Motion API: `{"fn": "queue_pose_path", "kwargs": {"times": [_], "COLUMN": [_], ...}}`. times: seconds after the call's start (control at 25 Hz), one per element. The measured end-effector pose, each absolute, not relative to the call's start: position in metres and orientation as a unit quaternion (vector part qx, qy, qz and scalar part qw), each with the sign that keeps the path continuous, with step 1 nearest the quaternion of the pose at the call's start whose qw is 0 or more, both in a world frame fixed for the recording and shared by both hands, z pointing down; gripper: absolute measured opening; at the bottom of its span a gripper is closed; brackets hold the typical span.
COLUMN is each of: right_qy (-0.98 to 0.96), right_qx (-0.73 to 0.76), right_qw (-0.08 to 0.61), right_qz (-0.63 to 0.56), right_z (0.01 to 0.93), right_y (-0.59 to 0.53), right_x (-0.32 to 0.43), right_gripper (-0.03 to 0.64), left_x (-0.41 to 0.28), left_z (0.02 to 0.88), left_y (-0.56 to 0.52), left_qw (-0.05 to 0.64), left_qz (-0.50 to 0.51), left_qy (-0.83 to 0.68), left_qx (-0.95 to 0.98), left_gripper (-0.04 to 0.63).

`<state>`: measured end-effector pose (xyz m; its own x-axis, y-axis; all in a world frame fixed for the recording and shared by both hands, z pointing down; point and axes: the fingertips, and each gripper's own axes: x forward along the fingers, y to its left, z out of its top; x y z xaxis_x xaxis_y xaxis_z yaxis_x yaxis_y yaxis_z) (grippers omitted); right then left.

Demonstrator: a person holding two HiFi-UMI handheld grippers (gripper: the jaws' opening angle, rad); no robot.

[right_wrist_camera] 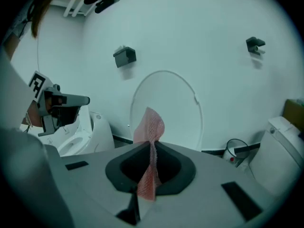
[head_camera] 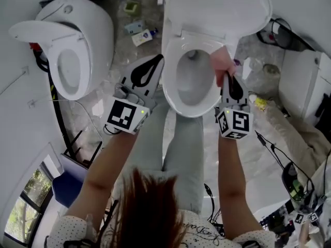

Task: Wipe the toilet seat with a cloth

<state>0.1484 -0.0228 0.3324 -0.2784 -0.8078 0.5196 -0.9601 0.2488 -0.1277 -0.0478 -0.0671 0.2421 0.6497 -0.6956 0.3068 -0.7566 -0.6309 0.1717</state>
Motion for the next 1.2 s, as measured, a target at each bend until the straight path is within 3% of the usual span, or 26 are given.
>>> {"fn": "queue_pose_path", "kwargs": {"times": [0.6, 1.2], "right_qy": [-0.810, -0.811], "right_qx": [0.573, 0.579], "right_qw": [0.085, 0.063], "right_qz": [0.097, 0.065], "right_z": [0.060, -0.022], "right_y": [-0.004, 0.011], "right_x": [0.154, 0.159], "right_gripper": [0.032, 0.032], "left_x": [-0.030, -0.033], "left_z": [0.059, -0.014], "left_y": [-0.045, -0.027], "left_qw": [0.091, 0.075], "left_qz": [0.090, 0.055], "left_qy": [-0.412, -0.431], "left_qx": [0.902, 0.898], "left_gripper": [0.005, 0.005]}}
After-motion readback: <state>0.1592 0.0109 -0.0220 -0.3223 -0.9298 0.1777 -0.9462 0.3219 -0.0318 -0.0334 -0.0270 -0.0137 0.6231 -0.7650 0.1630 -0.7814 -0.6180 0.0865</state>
